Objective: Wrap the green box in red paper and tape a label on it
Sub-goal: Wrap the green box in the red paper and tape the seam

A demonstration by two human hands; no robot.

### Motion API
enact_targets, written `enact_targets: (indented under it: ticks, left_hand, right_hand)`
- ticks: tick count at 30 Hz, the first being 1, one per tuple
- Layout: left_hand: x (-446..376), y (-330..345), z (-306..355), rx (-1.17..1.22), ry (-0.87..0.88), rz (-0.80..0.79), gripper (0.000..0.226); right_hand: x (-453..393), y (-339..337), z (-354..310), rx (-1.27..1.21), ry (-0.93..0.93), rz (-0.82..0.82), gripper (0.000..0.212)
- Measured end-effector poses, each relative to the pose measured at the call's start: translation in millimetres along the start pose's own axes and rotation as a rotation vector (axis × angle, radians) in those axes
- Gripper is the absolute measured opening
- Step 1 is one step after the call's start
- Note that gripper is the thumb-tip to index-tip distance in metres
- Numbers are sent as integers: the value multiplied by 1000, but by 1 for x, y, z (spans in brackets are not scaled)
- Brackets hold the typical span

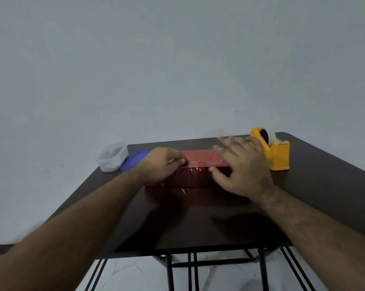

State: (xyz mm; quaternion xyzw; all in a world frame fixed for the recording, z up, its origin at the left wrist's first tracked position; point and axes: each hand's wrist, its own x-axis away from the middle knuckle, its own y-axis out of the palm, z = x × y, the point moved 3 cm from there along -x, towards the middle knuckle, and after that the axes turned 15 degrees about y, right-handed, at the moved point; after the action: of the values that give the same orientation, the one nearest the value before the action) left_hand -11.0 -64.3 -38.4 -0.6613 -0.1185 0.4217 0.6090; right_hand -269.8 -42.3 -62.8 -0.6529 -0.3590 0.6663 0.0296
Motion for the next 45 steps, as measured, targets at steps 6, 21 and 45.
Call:
enact_targets:
  ticks: [6, 21, 45]
  left_hand:
    - [10, 10, 0, -46, 0, 49, 35]
    - [38, 11, 3, -89, 30, 64, 47]
    - [-110, 22, 78, 39, 43, 61, 25]
  right_hand:
    - [-22, 39, -44, 173, -167, -434, 69]
    - [-26, 38, -50, 434, -39, -422, 80]
    - [-68, -25, 134, 240, 920, -303, 34]
